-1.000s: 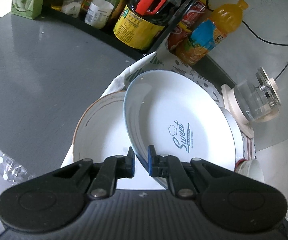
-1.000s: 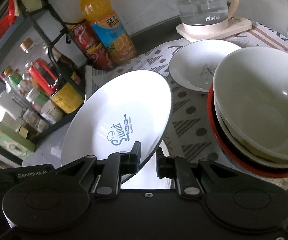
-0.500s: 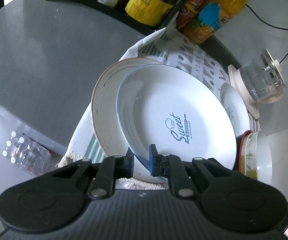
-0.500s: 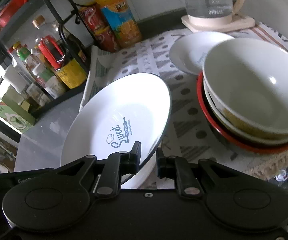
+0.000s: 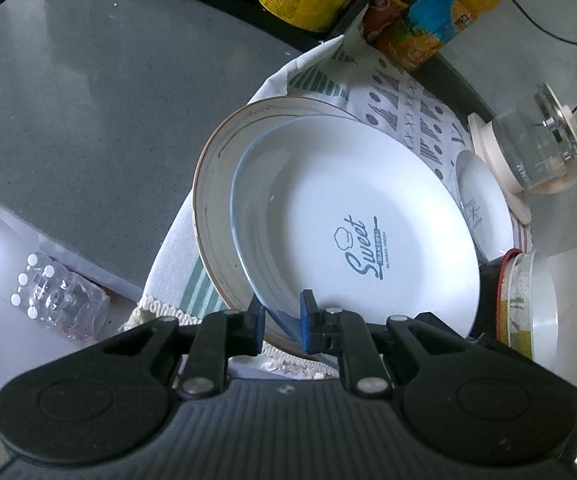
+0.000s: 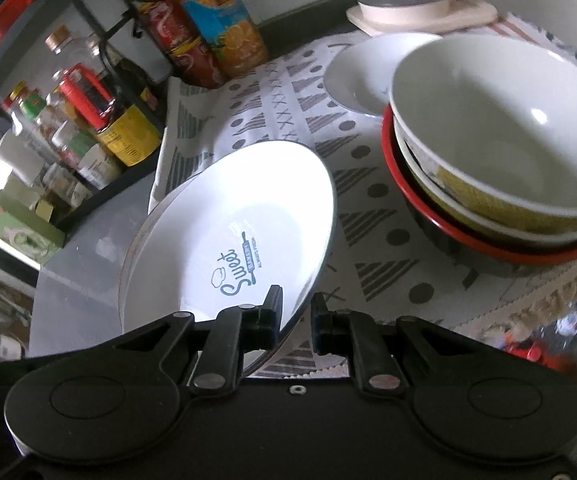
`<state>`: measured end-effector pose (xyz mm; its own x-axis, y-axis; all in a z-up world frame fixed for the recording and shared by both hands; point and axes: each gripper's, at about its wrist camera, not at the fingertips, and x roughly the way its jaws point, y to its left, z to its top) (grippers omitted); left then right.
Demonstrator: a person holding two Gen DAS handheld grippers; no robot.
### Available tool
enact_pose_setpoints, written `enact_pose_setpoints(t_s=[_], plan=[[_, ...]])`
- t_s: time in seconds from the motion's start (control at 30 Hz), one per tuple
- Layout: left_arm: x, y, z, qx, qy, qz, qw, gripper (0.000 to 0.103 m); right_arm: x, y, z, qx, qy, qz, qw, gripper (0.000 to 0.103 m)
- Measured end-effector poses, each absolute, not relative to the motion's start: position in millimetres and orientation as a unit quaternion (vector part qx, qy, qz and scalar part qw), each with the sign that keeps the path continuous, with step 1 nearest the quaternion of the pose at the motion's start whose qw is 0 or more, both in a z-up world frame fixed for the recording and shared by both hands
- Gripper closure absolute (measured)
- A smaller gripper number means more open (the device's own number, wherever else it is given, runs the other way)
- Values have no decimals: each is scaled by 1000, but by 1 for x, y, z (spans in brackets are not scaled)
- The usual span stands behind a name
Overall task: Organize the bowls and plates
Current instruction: 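Lower the 'Sweet' plate onto the flower-pattern plate and open both grippers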
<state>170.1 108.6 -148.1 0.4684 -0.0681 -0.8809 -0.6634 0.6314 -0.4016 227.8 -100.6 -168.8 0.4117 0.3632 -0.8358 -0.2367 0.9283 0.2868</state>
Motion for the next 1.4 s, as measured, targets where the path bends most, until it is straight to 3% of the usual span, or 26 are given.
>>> enact_pose_setpoints(t_s=[0.2,0.37,1.0,1.23,1.4], plan=[[178,116,-148,-392,504,190,746,83,236,-100,-173,87,528,159,830,92],[178,128,-138,-397,504,207,739,67,240,-99,-175,86,530,150,830,94],[172,157,-157,-390,480,265,740,62,251,-90,-184,48,535,144,831,92],[168,159,-160,-412,447,263,749,91,254,-84,-187,28,544,151,825,91],[168,158,-159,-411,448,269,747,91,255,-81,-187,22,543,156,825,91]])
